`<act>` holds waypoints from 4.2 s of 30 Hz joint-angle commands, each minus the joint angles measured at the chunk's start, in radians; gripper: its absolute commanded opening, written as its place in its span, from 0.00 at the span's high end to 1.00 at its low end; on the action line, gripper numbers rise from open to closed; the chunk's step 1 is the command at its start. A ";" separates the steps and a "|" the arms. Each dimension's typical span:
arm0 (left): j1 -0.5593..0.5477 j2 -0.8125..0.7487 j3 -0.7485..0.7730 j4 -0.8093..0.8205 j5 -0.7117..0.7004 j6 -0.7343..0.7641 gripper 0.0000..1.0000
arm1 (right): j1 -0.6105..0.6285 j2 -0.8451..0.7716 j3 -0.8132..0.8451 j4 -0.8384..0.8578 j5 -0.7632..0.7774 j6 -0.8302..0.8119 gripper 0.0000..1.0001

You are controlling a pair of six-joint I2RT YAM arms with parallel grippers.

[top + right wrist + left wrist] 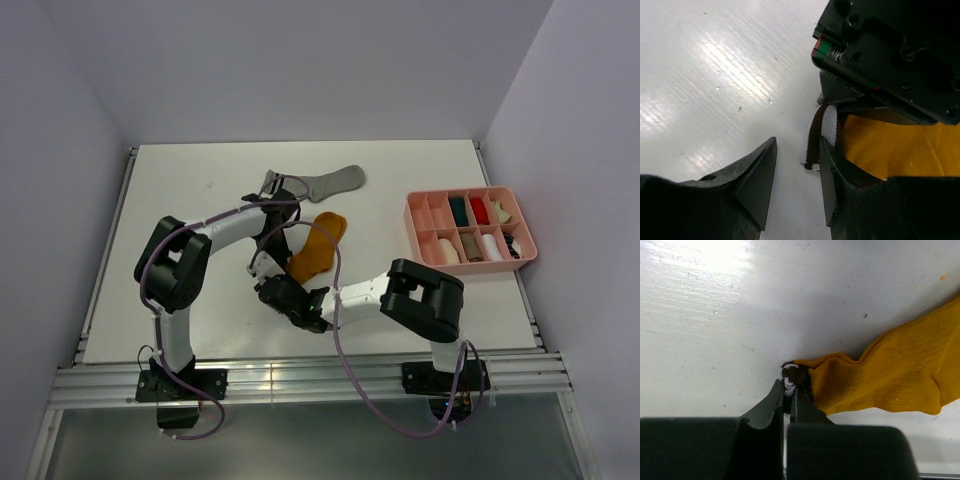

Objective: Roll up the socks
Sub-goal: Roll the sock at the center of the board.

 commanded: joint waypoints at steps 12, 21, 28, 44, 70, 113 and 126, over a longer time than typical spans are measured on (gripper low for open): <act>0.005 0.000 -0.022 -0.019 -0.020 0.040 1.00 | -0.026 0.129 0.026 -0.100 0.078 0.097 0.88; 0.065 -0.171 -0.123 0.115 0.017 -0.055 0.75 | -0.075 -0.004 -0.135 0.017 -0.181 0.156 1.00; 0.151 -0.356 -0.233 0.277 0.051 -0.170 0.27 | -0.142 -0.096 -0.183 0.071 -0.412 0.225 1.00; 0.114 -0.851 -0.842 0.750 0.100 -0.345 0.30 | -0.438 -0.046 -0.363 0.527 -0.992 0.720 1.00; -0.026 -0.468 -0.793 0.814 0.051 -0.349 0.67 | -0.525 0.097 -0.413 0.692 -1.110 0.886 1.00; -0.032 0.000 -0.014 0.021 -0.018 0.111 1.00 | -0.031 -0.015 -0.005 0.052 0.086 0.024 0.47; -0.016 -0.029 -0.039 0.053 0.000 0.090 0.98 | -0.032 0.051 -0.031 0.032 0.051 0.079 1.00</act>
